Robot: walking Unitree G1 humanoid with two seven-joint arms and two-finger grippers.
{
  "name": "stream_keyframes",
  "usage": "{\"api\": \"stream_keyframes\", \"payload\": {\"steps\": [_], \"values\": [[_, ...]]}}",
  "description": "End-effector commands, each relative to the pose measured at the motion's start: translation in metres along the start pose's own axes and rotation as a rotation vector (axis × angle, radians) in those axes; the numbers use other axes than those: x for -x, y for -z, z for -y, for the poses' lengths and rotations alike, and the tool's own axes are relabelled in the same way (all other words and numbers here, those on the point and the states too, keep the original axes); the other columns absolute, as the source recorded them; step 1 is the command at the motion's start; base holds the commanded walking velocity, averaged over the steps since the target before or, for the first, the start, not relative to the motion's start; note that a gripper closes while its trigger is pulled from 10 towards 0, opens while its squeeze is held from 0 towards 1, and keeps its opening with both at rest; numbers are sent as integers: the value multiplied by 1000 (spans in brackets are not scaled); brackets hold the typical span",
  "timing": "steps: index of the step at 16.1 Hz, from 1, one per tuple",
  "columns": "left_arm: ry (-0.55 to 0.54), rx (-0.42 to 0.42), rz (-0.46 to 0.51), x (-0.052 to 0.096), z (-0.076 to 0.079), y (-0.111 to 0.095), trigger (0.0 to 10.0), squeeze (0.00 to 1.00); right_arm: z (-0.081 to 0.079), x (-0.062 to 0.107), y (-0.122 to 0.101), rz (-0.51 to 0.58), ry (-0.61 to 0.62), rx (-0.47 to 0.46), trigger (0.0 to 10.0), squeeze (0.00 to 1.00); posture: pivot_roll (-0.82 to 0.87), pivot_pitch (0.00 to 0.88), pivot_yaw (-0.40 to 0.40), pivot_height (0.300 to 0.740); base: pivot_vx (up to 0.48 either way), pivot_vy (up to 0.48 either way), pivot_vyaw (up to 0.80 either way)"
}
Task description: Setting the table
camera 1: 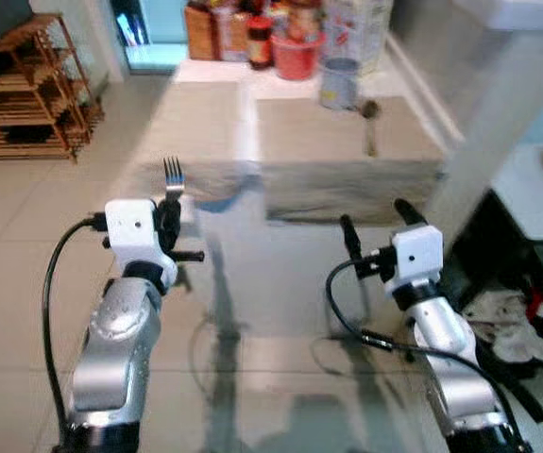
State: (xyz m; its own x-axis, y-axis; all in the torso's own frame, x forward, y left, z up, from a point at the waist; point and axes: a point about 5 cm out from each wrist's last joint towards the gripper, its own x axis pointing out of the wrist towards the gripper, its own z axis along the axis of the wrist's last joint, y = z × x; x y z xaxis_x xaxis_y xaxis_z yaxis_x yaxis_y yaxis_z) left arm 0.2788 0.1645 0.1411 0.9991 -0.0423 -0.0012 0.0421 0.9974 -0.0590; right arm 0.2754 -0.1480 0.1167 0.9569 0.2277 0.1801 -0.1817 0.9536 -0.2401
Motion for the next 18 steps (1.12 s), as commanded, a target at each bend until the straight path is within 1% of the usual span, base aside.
{"api": "stream_keyframes", "payload": {"steps": [1,4,10,18], "values": [[16,-12,25,-3,5,-7,0,0,3,-1,-2,7,11,0,10000,0,-68,0,43,740,0,-480,0],[23,-17,28,-5,6,-7,0,0,3,-2,-2,8,13,-2,10000,0,-69,0,43,740,0,-480,0],[11,-40,7,-14,1,-5,0,0,-1,-3,-2,10,4,-4,10000,0,-69,0,54,740,0,-480,0],[10,-51,-2,-20,4,-3,0,0,0,0,-1,11,9,4,10000,0,-84,0,62,740,0,-472,0]]}}
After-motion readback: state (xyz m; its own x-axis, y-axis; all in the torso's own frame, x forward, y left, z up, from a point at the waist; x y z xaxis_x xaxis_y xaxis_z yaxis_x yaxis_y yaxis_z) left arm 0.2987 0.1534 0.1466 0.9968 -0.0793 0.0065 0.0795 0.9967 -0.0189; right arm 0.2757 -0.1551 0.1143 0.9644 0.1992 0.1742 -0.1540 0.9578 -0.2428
